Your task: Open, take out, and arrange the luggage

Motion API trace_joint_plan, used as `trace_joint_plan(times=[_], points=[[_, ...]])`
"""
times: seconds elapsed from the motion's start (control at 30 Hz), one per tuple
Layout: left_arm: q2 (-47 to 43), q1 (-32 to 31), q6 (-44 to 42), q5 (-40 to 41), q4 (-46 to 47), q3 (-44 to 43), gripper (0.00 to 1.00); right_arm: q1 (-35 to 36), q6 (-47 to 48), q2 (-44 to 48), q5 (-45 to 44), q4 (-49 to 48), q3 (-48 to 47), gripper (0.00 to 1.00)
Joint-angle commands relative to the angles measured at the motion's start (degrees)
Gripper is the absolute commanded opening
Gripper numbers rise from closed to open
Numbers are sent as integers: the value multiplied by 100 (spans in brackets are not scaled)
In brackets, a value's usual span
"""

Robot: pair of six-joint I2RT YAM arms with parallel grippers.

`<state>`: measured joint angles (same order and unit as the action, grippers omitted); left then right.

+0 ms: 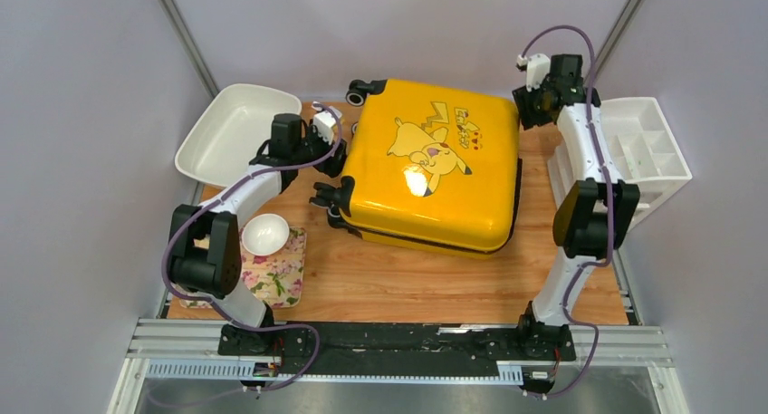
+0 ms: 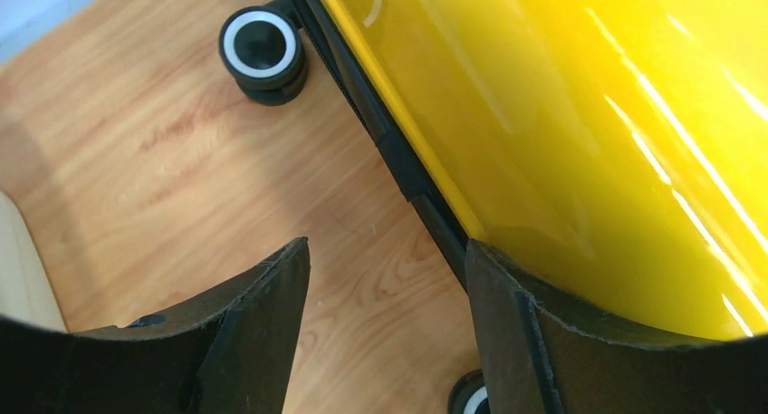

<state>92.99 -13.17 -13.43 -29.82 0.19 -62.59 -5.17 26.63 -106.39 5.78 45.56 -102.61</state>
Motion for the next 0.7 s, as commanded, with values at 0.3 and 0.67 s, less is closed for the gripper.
trace_joint_plan(times=[0.3, 0.67], points=[[-826, 726, 1167, -197, -1143, -386, 80, 1570, 939, 3376, 1734, 1682, 1678, 62], [-862, 913, 860, -1465, -889, 291, 71, 3575, 973, 5181, 1277, 2361, 3940, 33]])
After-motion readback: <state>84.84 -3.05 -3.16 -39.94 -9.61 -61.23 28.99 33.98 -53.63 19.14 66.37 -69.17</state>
